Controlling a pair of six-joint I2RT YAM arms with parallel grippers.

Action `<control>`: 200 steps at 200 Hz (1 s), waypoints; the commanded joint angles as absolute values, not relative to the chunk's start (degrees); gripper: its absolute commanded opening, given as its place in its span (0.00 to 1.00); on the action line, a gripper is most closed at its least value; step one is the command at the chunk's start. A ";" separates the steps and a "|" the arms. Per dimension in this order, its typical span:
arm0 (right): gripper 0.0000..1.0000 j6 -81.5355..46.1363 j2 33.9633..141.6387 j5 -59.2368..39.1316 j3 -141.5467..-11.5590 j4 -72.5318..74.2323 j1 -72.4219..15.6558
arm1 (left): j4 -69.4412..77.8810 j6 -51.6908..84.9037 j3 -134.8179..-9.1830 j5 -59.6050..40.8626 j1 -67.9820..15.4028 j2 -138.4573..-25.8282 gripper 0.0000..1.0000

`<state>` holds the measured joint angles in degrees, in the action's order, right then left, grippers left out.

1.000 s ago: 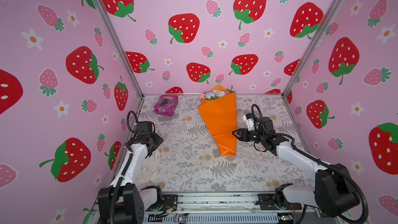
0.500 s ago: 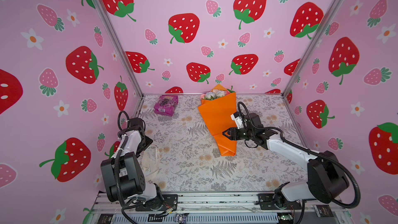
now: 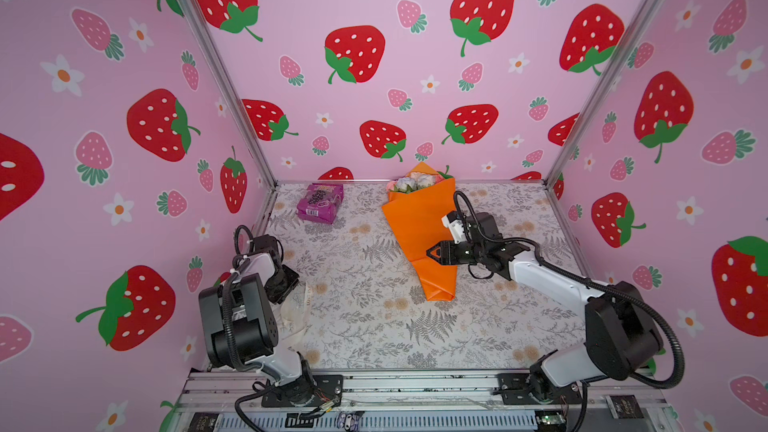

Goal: Tie the bouquet of fake flowers

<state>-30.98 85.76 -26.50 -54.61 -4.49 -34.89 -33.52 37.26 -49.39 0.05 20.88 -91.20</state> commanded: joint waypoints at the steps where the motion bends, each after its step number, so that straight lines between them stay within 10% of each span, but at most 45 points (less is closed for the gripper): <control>1: 0.51 -30.42 85.38 -25.36 -54.68 -6.21 -35.31 | -30.49 36.92 -47.39 -5.56 21.01 -91.54 0.33; 39: 0.51 -30.10 84.03 -24.10 -53.54 -6.17 -35.23 | -23.42 35.71 -43.10 -19.60 20.62 -90.16 0.00; 109: 0.51 -33.83 80.09 -24.49 -45.98 1.34 -35.33 | -14.33 45.47 -40.10 -27.09 -7.35 -84.52 0.00; 148: 0.51 -33.67 78.69 -24.96 -42.98 4.45 -36.11 | -10.81 48.47 -44.82 -22.10 -25.56 -83.95 0.05; 200: 0.51 -32.12 79.82 -23.63 -41.02 8.15 -41.13 | -14.90 44.74 -48.47 -19.17 -32.12 -83.21 0.43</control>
